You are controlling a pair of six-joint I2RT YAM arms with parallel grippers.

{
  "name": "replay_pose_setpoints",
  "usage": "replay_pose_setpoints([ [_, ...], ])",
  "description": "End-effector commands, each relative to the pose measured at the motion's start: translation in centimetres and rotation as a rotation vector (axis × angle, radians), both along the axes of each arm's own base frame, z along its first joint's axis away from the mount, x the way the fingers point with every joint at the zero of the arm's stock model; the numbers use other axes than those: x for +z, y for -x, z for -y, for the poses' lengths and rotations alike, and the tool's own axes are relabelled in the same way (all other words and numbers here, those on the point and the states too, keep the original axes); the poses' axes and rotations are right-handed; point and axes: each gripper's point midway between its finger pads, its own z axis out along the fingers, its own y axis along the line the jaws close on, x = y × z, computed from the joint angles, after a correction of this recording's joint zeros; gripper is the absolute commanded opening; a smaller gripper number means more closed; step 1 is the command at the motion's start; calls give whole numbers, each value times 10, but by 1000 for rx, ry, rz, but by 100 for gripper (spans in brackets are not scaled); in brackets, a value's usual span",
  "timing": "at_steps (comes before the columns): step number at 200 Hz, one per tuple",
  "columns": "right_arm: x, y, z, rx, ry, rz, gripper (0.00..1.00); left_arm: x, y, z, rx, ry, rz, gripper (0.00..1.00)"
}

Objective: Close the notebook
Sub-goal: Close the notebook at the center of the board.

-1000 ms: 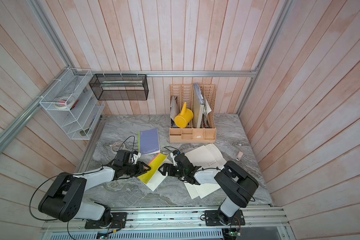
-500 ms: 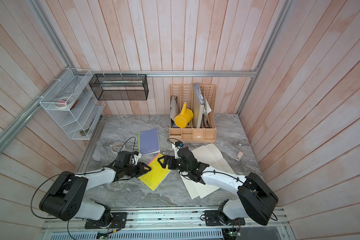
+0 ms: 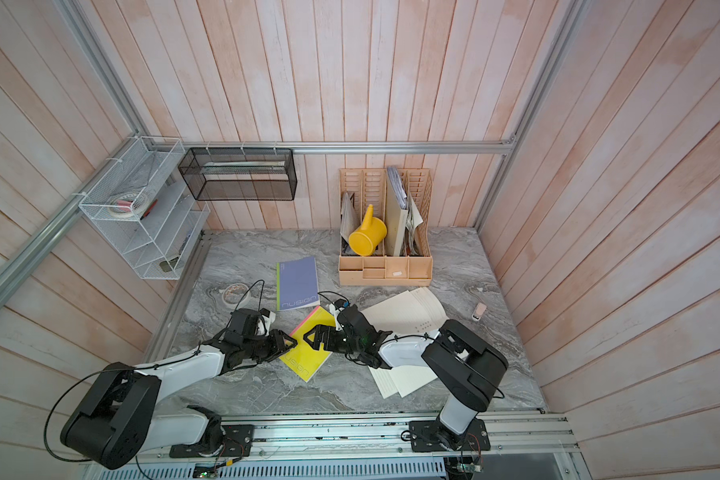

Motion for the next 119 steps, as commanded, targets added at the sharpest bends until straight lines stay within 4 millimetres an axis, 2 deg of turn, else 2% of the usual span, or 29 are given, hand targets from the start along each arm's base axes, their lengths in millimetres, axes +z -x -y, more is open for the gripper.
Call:
replay_pose_setpoints([
  [1, -8, 8, -3, 8, -2, -52, 97, -23, 19, -20, 32, -122, -113, 42],
  [48, -24, 20, 4, 10, 72, -110, 97, -4, -12, -14, -28, -122, -59, 43],
  [119, -39, 30, 18, 7, 131, -138, 97, -6, -54, -6, -135, -170, -36, 46],
])
